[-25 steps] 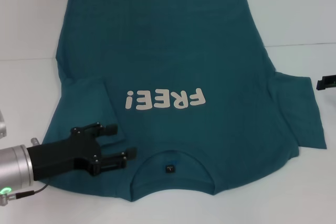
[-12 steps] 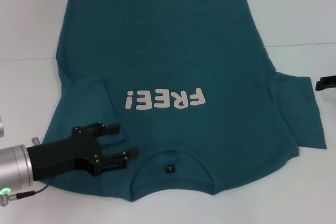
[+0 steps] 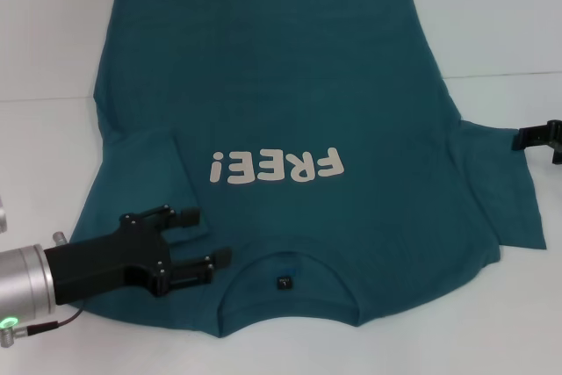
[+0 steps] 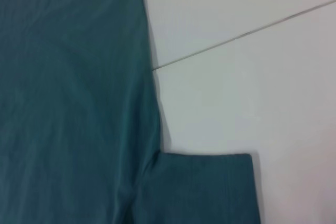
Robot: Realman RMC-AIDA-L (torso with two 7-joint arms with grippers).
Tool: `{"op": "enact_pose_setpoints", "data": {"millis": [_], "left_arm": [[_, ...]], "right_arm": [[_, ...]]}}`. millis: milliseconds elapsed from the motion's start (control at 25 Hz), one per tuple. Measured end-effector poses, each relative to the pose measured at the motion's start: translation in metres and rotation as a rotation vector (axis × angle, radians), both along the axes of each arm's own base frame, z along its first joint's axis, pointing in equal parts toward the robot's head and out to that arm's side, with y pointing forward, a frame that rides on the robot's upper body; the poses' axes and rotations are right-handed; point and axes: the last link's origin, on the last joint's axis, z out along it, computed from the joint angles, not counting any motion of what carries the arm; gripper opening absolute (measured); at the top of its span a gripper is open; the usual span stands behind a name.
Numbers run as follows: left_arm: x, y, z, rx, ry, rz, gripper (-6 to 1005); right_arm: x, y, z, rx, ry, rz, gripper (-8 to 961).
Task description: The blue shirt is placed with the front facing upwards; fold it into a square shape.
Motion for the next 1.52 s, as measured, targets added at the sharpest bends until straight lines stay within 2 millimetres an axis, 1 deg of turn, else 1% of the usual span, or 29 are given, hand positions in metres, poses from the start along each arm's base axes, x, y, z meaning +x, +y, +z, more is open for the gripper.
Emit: {"op": "enact_pose_setpoints", "data": {"millis": [720,1200,1400,1520], "left_arm": [[-0.001,0.000,0.000,0.004,0.005,0.003,828],[-0.002,0.000,0.000,0.007,0.007,0.005,827],[-0.002,0.000,0.000,0.007,0.007,0.007,827],[-0.003,-0.001,0.000,0.007,0.007,0.010,826]], "right_arm": [[0.003,-0.001,-0.017,-0.014,-0.023,-0.010,811],[-0.006,0.002,-0.034,-0.032,-0.011,0.006,809],[-0.008,0.003,-0.033,-0.031,-0.002,0.010,808],[-0.005,-0.002,-0.026,-0.037,0.008,0.002,806]]}}
